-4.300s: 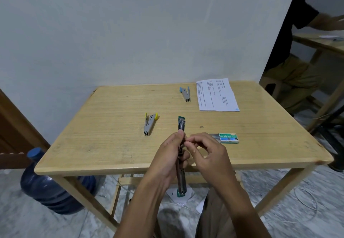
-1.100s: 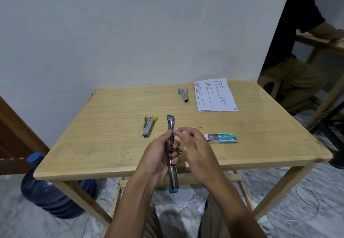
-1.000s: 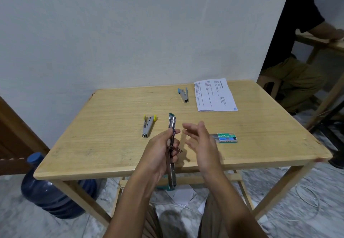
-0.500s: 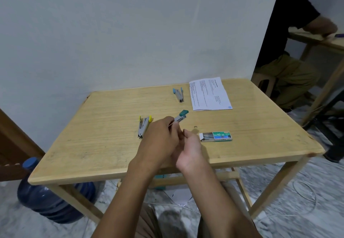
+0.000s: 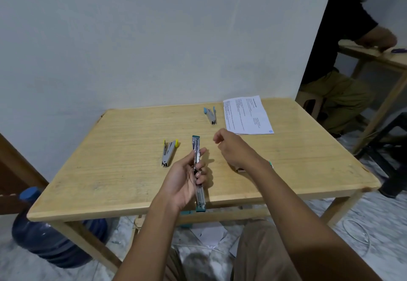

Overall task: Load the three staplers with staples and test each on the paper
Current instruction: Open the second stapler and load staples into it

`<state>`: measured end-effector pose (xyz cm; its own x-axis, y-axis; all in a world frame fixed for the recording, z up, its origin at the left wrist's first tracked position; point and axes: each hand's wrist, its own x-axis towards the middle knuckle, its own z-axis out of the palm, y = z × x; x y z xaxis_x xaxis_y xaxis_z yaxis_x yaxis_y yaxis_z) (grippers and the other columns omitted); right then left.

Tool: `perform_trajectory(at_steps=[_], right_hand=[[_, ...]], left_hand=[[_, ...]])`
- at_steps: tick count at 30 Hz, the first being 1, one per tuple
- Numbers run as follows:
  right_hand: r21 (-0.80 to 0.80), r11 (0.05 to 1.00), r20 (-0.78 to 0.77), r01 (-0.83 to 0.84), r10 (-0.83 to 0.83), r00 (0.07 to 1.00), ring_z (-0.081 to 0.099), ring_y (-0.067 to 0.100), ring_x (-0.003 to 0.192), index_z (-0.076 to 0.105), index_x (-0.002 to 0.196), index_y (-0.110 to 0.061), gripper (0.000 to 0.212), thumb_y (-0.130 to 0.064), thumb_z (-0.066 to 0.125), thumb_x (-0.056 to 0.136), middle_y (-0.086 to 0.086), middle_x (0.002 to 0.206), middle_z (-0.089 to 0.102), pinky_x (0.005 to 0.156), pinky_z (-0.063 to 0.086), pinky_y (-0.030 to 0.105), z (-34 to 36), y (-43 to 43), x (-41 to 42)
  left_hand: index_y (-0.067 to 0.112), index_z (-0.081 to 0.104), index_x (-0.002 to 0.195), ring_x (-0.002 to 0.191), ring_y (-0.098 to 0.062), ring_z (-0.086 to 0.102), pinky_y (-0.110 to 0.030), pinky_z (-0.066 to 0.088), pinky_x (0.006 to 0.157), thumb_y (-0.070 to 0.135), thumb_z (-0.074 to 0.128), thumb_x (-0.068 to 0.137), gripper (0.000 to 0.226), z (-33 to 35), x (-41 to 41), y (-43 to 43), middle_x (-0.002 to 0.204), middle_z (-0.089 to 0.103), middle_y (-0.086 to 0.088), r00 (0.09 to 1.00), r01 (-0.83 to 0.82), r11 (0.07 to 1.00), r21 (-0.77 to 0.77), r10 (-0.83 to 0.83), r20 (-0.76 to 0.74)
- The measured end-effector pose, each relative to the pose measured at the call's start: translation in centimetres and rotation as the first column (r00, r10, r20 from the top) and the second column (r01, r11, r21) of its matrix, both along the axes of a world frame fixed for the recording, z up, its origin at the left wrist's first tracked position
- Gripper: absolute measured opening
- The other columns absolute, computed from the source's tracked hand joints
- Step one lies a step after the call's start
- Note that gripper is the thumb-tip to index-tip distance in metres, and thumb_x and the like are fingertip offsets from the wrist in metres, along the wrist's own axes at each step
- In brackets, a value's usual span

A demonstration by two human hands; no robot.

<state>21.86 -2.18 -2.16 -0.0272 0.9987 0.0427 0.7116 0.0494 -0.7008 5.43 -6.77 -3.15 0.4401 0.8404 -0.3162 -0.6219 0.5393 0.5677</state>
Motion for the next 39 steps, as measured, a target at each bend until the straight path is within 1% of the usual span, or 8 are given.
perform_trajectory(at_steps=[3,7,13,18,22,30,34,39], right_hand=[[-0.051,0.996,0.132,-0.074,0.080,0.988,0.056,0.017,0.101,0.051,0.101,-0.024,0.034,0.005,0.034,0.093,0.003,0.112,0.055,0.088,0.049,0.038,-0.4,0.7,0.2],[-0.039,0.990,0.183,-0.135,0.140,0.973,0.055,0.015,0.105,0.052,0.103,-0.026,0.032,0.000,0.036,0.097,-0.002,0.110,0.049,0.090,0.046,0.032,-0.5,0.9,0.4],[0.015,0.995,0.057,-0.101,0.100,0.993,0.063,0.017,0.100,0.059,0.102,-0.029,0.021,-0.013,0.045,0.100,-0.002,0.112,0.061,0.085,0.052,0.033,0.2,0.4,1.3],[0.115,0.992,-0.053,0.057,-0.051,0.997,0.058,0.004,0.088,0.063,0.100,-0.030,0.018,-0.016,0.052,0.098,-0.011,0.097,0.062,0.071,0.044,0.017,1.8,-1.5,4.8],[0.021,0.997,0.096,0.073,-0.074,0.993,0.061,0.008,0.085,0.067,0.093,-0.031,0.009,-0.024,0.061,0.094,-0.013,0.092,0.062,0.071,0.050,0.024,1.9,-4.0,7.7],[-0.083,0.992,0.435,-0.094,0.121,0.892,0.057,0.005,0.086,0.074,0.092,-0.034,0.009,-0.037,0.065,0.090,-0.022,0.089,0.056,0.071,0.047,0.026,1.7,-4.9,7.6],[-0.091,0.990,0.534,-0.111,0.143,0.833,0.059,0.007,0.085,0.075,0.096,-0.033,0.015,-0.042,0.065,0.089,-0.020,0.089,0.059,0.059,0.039,0.022,2.1,-4.3,6.9],[-0.125,0.984,0.592,-0.126,0.176,0.787,0.062,0.009,0.085,0.076,0.096,-0.031,0.016,-0.042,0.067,0.088,-0.015,0.098,0.068,0.058,0.039,0.023,2.5,-3.8,6.5]], left_hand=[[0.007,0.060,0.109,0.049,-0.010,0.036,-0.020,0.026,0.041,0.024,0.047,0.098,0.025,-0.1,0.2,0.4,0.059,0.042,0.000,1.000,0.007,1.000,0.002,-0.007,0.013],[0.007,0.058,0.115,0.051,-0.010,0.035,-0.020,0.028,0.040,0.025,0.052,0.094,0.028,-0.4,0.3,0.8,0.060,0.042,-0.001,1.000,0.024,0.999,0.026,-0.023,-0.017],[0.007,0.060,0.114,0.050,-0.010,0.035,-0.020,0.030,0.039,0.026,0.050,0.097,0.027,-0.6,0.1,0.7,0.061,0.042,0.000,1.000,0.010,1.000,0.029,-0.009,-0.026],[0.007,0.062,0.111,0.047,-0.010,0.037,-0.020,0.029,0.039,0.026,0.049,0.098,0.027,-0.4,-0.1,0.6,0.060,0.043,0.000,1.000,0.007,0.999,0.032,-0.006,-0.007],[0.007,0.062,0.109,0.048,-0.009,0.037,-0.020,0.029,0.039,0.026,0.047,0.099,0.026,-0.4,-0.1,0.6,0.060,0.043,0.000,1.000,0.013,0.999,0.047,-0.012,-0.013],[0.008,0.061,0.111,0.048,-0.009,0.036,-0.019,0.030,0.038,0.027,0.047,0.099,0.027,-0.4,0.0,0.5,0.059,0.043,0.001,1.000,0.017,0.999,0.048,-0.017,-0.008],[0.007,0.061,0.111,0.047,-0.009,0.037,-0.020,0.030,0.039,0.027,0.047,0.099,0.027,-0.4,-0.1,0.3,0.059,0.044,0.001,1.000,0.023,0.999,0.044,-0.024,0.010],[0.007,0.059,0.115,0.046,-0.009,0.038,-0.020,0.031,0.038,0.026,0.047,0.100,0.028,-0.4,-0.1,0.3,0.058,0.044,0.000,1.000,0.027,0.999,0.045,-0.027,0.010]])
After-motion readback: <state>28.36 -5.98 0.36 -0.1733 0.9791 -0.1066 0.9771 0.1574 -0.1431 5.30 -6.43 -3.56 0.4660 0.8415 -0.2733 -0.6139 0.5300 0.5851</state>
